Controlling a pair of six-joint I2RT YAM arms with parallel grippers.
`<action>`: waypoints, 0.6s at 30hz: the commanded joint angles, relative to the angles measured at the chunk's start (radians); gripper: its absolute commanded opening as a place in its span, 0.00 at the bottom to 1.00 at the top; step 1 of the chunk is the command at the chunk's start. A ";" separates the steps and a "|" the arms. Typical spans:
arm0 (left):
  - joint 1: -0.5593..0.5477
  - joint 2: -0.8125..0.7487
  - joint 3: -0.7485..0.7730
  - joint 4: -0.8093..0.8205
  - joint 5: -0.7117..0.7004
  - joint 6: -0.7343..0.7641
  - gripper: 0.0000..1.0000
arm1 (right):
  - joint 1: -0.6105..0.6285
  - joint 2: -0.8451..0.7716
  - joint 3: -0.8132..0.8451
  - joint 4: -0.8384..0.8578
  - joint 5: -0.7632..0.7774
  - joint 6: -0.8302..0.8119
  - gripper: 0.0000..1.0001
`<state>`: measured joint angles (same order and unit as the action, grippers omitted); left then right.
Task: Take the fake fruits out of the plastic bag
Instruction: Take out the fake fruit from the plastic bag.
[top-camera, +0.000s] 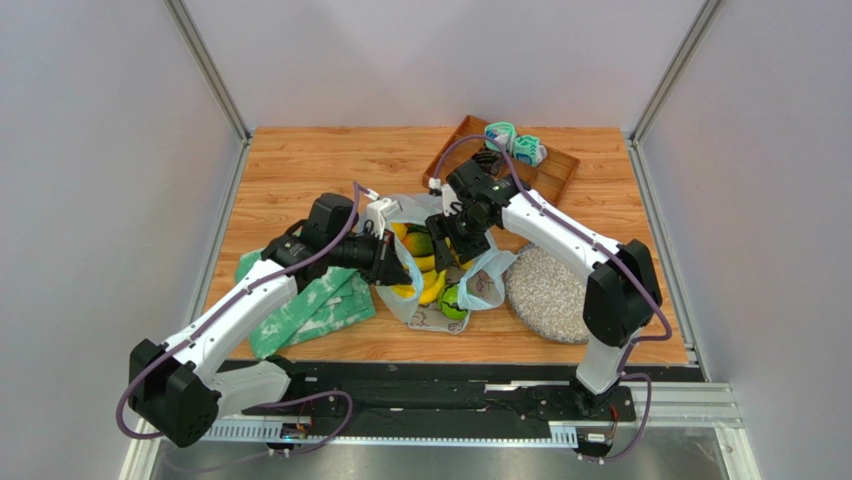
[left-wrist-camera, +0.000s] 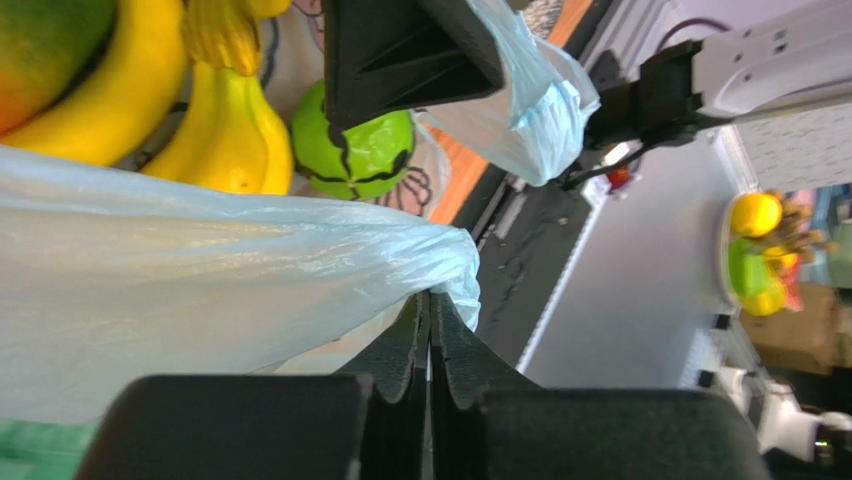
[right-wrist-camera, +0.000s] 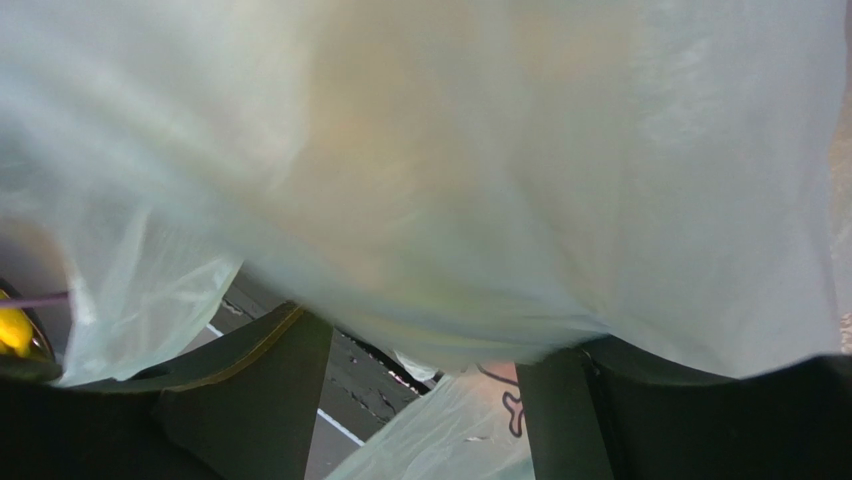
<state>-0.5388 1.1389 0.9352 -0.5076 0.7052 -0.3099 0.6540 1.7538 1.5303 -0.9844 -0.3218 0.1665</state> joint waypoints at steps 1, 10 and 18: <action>-0.004 -0.066 0.010 -0.037 -0.076 0.044 0.00 | -0.022 0.053 0.017 0.012 0.055 0.172 0.67; 0.051 -0.142 -0.065 -0.046 0.017 0.043 0.00 | -0.022 0.186 0.094 0.046 0.112 0.251 0.61; 0.072 -0.165 -0.085 -0.040 0.045 0.046 0.00 | -0.014 0.257 0.189 0.052 0.181 0.232 0.45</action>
<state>-0.4797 0.9997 0.8513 -0.5625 0.7128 -0.2798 0.6338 1.9938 1.6501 -0.9615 -0.2039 0.3904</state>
